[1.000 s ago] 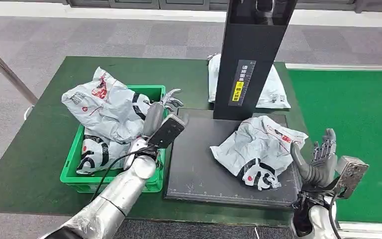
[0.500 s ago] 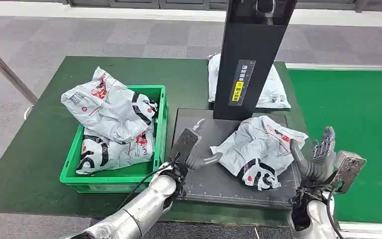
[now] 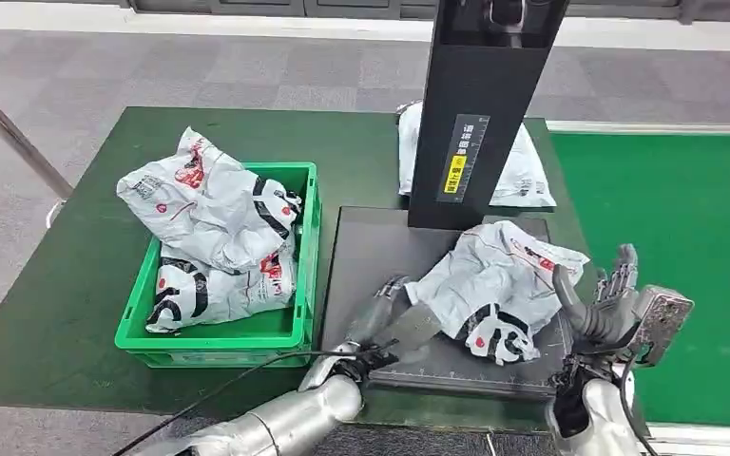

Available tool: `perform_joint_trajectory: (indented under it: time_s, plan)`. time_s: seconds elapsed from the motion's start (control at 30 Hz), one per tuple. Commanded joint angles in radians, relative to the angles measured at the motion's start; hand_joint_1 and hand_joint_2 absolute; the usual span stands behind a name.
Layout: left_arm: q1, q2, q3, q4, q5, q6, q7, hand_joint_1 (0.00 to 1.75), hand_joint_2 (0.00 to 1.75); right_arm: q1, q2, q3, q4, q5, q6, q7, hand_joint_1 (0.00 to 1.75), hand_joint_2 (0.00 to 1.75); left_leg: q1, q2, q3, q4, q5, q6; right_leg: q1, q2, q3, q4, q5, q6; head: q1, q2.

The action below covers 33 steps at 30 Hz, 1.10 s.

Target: Moved the parcel from conveyor to table for the left to box.

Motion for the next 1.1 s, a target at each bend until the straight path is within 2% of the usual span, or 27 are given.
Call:
perform_joint_trajectory:
  time_s: [0.03,0.07,0.1,0.23,0.33,0.4,0.67,0.7,0.77,0.8,0.9,0.97,1.03,1.1]
  plan:
    - [-0.081,0.026,-0.399,0.108,-0.339,-0.082,0.265,0.00,1.75,-0.048,0.042,0.015,0.073,0.013,0.011,-0.007,0.00,1.75,0.001,0.006,0.004,-0.002,0.000,-0.001,0.001,0.004,0.002,-0.002,0.002,-0.002,0.000,0.000]
    - [-0.080,0.026,-0.404,0.096,-0.374,-0.159,0.284,0.05,1.75,-0.051,0.048,0.010,0.072,0.018,0.014,-0.010,0.00,1.75,0.001,0.005,0.004,-0.002,0.000,-0.001,0.001,0.004,0.003,-0.003,0.002,-0.002,0.000,0.000]
    - [-0.083,0.026,-0.420,0.090,-0.439,-0.180,0.318,1.75,1.75,-0.053,0.052,0.003,0.068,0.023,0.017,-0.012,0.00,1.75,0.000,0.007,0.004,-0.003,0.000,-0.001,0.001,0.005,0.003,-0.003,0.002,-0.002,-0.001,0.000]
    - [-0.068,0.026,-0.364,0.085,-0.553,-0.220,0.343,1.75,1.75,-0.054,0.048,-0.015,0.059,0.027,0.032,-0.011,0.00,1.75,0.000,0.006,0.005,-0.003,0.001,-0.001,0.001,0.004,0.004,-0.003,0.002,-0.002,0.000,0.000]
    - [-0.057,0.026,-0.307,0.089,-0.614,-0.176,0.338,1.75,1.75,-0.049,0.047,-0.023,0.055,0.018,0.048,-0.005,0.00,1.75,0.000,0.003,0.008,-0.002,0.000,0.001,0.000,0.002,0.008,-0.002,0.000,0.000,0.000,0.000]
    - [-0.048,0.026,-0.230,0.082,-0.610,-0.073,0.309,1.75,1.75,-0.035,0.055,-0.030,0.024,0.014,0.052,-0.005,0.00,1.75,0.000,0.005,0.009,-0.003,0.000,0.001,0.000,0.003,0.009,-0.004,0.002,-0.001,0.000,0.000]
    - [-0.051,0.026,-0.227,0.081,-0.611,-0.076,0.308,1.75,1.75,-0.031,0.057,-0.029,0.017,0.014,0.052,-0.004,0.00,1.75,0.000,0.004,0.009,-0.002,0.000,0.000,0.001,0.002,0.008,-0.002,0.000,0.000,0.000,0.000]
    - [-0.046,0.026,-0.204,0.074,-0.605,-0.016,0.294,1.75,1.75,-0.029,0.061,-0.031,0.013,0.014,0.052,-0.004,0.00,1.75,0.000,0.003,0.009,-0.001,0.000,0.000,0.000,0.001,0.008,-0.001,0.000,0.000,0.000,0.000]
    - [-0.051,0.026,-0.196,0.076,-0.605,-0.021,0.286,1.75,1.75,-0.025,0.067,-0.029,0.007,0.015,0.052,-0.001,0.00,1.75,0.000,0.004,0.009,-0.002,0.000,0.000,0.000,0.002,0.008,-0.002,0.000,0.000,0.000,0.000]
    - [-0.043,0.026,-0.144,0.065,-0.580,0.082,0.237,1.75,1.75,-0.025,0.069,-0.028,0.005,0.017,0.055,0.008,0.00,1.75,0.000,0.005,0.010,-0.003,0.000,0.000,0.001,0.002,0.009,-0.003,0.000,-0.001,0.000,0.000]
    - [-0.042,0.026,-0.036,0.054,-0.489,0.140,0.114,1.75,1.75,-0.029,0.069,-0.034,0.013,0.017,0.058,0.008,0.00,1.75,0.000,0.003,0.007,-0.001,0.000,0.000,0.000,0.002,0.006,-0.001,0.000,0.000,0.000,0.000]
    - [-0.017,0.026,0.157,0.014,-0.554,0.140,0.044,1.75,1.75,-0.021,0.066,-0.035,0.008,0.016,0.059,0.009,0.00,1.75,0.000,0.004,0.007,-0.002,0.000,-0.001,0.000,0.003,0.005,-0.001,0.001,-0.001,0.000,0.000]
    - [0.059,0.026,0.510,-0.096,-0.764,0.140,-0.081,1.75,1.75,-0.002,0.063,-0.037,-0.007,0.011,0.055,0.012,0.00,1.75,0.000,0.002,0.005,-0.001,0.000,0.000,0.000,0.001,0.004,-0.001,0.000,0.000,0.000,0.000]
    - [0.074,0.026,0.639,-0.153,-0.803,0.140,-0.152,1.75,1.75,0.005,0.059,-0.037,-0.011,0.006,0.052,0.013,0.00,1.75,0.000,0.004,0.006,-0.002,0.000,-0.001,0.000,0.002,0.005,-0.002,0.001,-0.001,0.000,0.000]
